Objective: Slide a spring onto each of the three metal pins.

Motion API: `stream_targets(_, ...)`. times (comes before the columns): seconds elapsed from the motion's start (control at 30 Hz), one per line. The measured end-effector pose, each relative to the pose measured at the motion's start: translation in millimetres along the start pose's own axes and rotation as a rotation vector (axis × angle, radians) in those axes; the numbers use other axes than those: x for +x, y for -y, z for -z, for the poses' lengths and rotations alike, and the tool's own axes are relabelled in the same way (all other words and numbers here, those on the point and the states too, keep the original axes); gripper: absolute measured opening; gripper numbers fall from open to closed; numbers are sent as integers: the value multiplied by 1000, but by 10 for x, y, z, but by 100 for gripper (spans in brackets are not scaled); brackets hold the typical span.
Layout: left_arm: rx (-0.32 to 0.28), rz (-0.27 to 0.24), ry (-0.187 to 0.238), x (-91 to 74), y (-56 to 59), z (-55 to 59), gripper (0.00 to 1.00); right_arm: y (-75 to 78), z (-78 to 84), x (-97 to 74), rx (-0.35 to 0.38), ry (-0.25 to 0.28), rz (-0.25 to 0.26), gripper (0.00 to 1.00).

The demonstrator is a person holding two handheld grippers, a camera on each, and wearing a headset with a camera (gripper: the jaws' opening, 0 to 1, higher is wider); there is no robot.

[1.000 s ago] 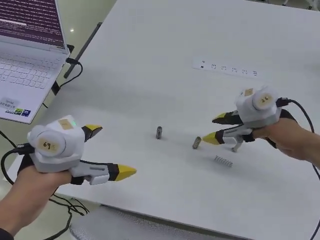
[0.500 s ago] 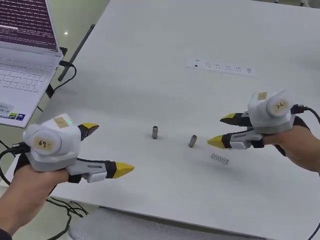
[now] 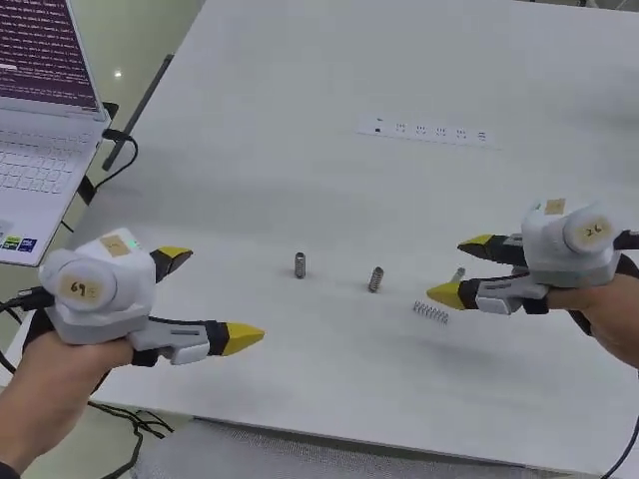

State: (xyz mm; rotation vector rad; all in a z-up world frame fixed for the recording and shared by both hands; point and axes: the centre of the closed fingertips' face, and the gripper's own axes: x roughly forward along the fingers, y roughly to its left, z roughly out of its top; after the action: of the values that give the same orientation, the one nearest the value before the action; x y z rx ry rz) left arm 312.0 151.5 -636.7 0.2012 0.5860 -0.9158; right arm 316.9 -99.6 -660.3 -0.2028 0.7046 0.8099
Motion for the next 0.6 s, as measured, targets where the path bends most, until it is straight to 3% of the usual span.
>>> stream_targets(0.33,10,10,2,33,24,-48,86,-55,82,-252,81,63,35,62)
stream_targets(0.6,14,13,2,55,27,-70,87,-129,235,-394,126,64,58,70)
